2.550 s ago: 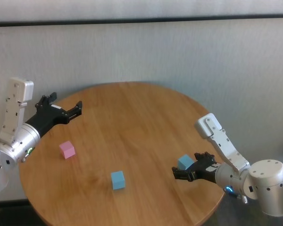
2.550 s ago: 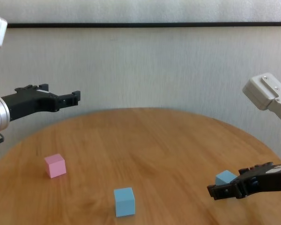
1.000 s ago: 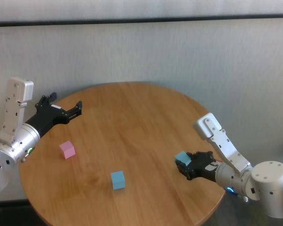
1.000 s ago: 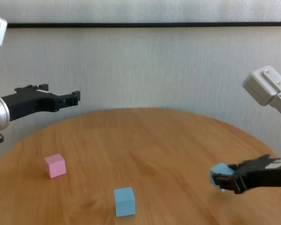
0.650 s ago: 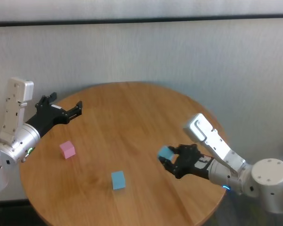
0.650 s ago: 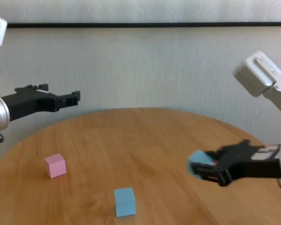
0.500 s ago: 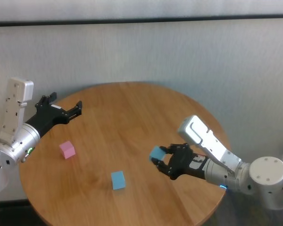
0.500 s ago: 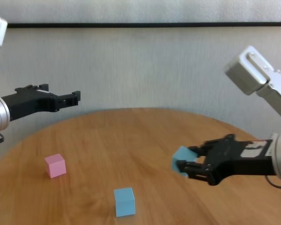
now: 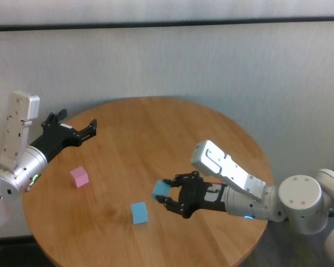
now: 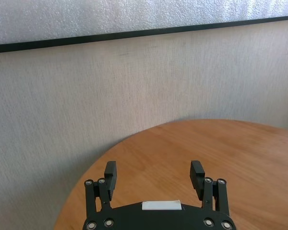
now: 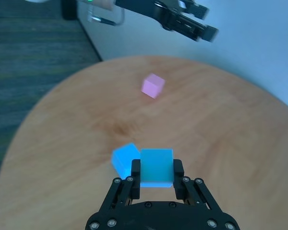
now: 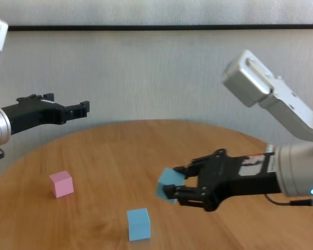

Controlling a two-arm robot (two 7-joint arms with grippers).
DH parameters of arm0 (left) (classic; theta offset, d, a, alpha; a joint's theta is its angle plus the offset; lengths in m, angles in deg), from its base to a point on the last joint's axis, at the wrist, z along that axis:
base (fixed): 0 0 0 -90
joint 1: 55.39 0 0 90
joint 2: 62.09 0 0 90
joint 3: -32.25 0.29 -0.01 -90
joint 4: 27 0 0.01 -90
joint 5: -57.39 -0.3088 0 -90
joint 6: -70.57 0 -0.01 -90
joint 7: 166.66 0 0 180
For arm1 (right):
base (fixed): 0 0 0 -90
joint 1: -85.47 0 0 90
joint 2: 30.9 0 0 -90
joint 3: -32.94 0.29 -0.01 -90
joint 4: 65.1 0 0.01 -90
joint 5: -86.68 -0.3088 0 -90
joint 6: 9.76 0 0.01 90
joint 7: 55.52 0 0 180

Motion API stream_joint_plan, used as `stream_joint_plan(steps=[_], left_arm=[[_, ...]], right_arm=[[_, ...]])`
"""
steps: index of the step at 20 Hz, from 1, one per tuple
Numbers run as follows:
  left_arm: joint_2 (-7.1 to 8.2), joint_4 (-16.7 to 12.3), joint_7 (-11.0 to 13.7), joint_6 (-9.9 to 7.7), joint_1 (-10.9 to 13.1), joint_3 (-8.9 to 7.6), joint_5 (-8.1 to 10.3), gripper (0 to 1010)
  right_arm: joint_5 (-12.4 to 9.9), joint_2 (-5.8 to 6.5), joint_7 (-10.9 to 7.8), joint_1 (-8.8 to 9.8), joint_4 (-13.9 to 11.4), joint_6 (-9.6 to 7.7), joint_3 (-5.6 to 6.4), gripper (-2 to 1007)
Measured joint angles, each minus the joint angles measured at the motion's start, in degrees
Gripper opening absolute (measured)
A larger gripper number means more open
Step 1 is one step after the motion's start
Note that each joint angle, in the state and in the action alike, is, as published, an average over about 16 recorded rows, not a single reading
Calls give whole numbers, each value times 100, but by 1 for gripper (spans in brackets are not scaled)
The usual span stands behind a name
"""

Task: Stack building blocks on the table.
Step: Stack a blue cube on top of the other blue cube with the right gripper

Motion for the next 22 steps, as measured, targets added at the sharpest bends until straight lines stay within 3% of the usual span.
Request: stream_joint_plan(steps=[9,15,22], left_arm=[[0,0,0,0,0,0,0,999],[0,0,0,0,0,0,0,1000],[0,0,0,0,0,0,0,1000]], right_arm=[[-83,-239,-590,-373,380,-69,-252,370],[-102,-362,-773,-602,641,-149,-425,370],[-73,-502,-863,-829,950,-172,-578,370]])
